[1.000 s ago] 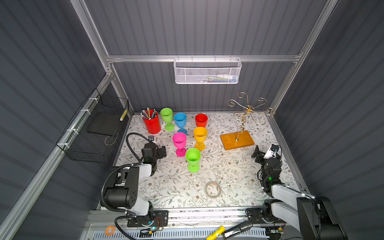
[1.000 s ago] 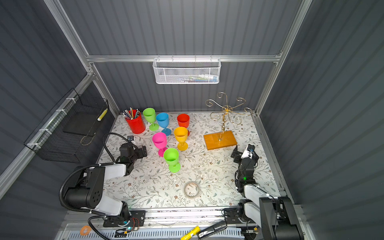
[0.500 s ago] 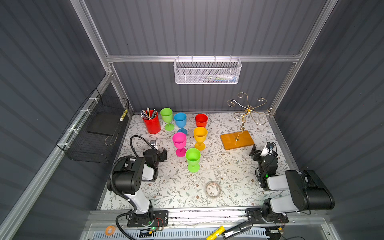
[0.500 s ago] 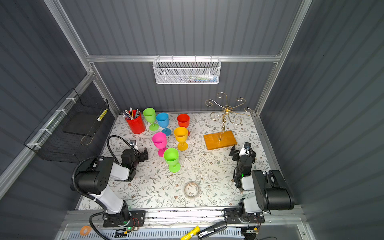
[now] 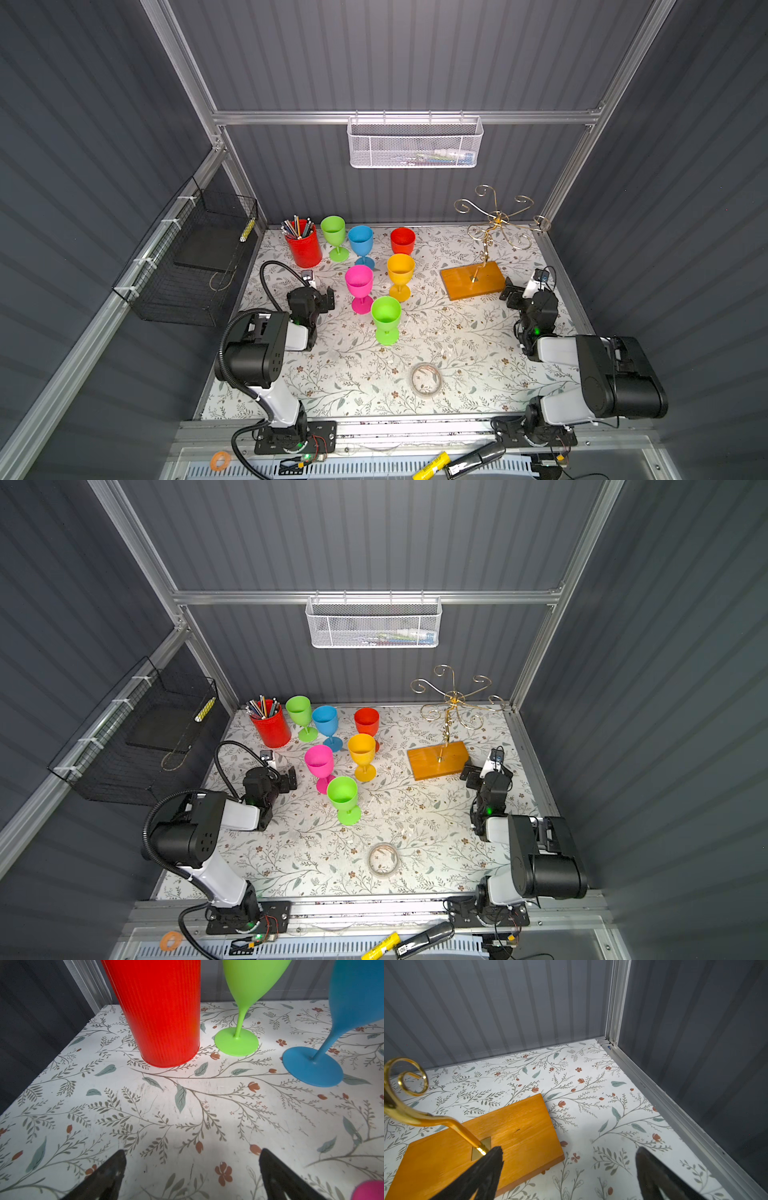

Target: Take the wine glass off the wine glass rack

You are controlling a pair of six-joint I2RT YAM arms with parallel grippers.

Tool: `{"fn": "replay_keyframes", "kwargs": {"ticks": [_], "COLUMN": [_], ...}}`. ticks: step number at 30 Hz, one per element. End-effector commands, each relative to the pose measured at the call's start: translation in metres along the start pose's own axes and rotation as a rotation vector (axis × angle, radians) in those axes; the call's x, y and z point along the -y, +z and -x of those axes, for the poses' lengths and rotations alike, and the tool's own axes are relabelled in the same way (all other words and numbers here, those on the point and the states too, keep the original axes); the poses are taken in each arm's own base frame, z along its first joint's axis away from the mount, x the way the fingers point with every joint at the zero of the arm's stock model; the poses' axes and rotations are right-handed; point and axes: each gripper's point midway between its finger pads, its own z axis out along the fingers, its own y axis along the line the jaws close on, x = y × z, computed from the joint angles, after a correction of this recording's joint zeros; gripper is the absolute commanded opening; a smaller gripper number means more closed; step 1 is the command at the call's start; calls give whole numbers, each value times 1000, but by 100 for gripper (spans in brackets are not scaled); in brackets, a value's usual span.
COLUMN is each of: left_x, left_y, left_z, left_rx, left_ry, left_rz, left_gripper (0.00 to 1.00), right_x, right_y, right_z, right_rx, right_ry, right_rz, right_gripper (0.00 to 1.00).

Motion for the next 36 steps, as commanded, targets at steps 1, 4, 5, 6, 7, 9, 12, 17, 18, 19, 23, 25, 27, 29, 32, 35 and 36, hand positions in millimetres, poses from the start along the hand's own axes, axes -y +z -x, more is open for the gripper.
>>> {"fn": "replay_keyframes", "kwargs": {"ticks": [1, 4, 5, 6, 7, 9, 12, 17, 18, 19, 23, 25, 27, 29, 32, 35, 36], "left_x": [-2, -2, -2, -2, -2, -2, -2, -2, -2, -2, -2, -2, -2, -2, -2, -2, -2], "left_y": [1, 1, 1, 1, 1, 1, 1, 1, 1, 1, 1, 1, 1, 1, 1, 1, 1], "left_z": [-1, -2, -2, -2, -2, -1, -1, -1, -1, -1, -1, -2, -2, -2, -2, -2, -2], "left_rx": [-3, -4, -5, -4, -4, -2, -3, -3, -3, -3, -3, -4, -4, -3, -4, -4, -3], "left_ry": [7, 8, 8, 8, 8, 7, 8, 8, 7, 8, 8, 8, 8, 8, 9, 8, 8], "left_rz": [1, -1, 0, 0, 0, -1, -1, -1, 0, -1, 0, -1, 0, 0, -1, 0, 0], "left_gripper": [100, 100, 100, 100, 100, 100, 100, 100, 100, 100, 100, 100, 100, 100, 100, 100, 100], "right_x": [-1, -1, -1, -2, -2, -2, -2, -2, -2, -2, -2, -3, -2, -2, -2, -2, -2], "right_y": [-2, -3, -2, -2, -2, -2, -2, -2, -2, -2, -2, 1, 1, 1, 2, 0, -1], "right_z": [-3, -3, -4, -3, -3, -3, -3, -3, -3, -3, -3, -4, -5, -5, -6, -4, -4], "right_rx": [-8, -9, -10, -11, -12, -11, -10, -10, -10, -10, -11, -21, -27, -26, -32, -21, -15], "right_ry": [4, 3, 3, 2, 2, 3, 2, 2, 2, 2, 2, 1, 4, 5, 4, 3, 2], "right_rz": [11, 13, 13, 18, 17, 16, 17, 19, 18, 18, 18, 17, 15, 15, 15, 18, 18], "right_gripper": [99, 99, 99, 99, 99, 99, 99, 99, 99, 99, 99, 99, 99, 99, 99, 99, 99]}}
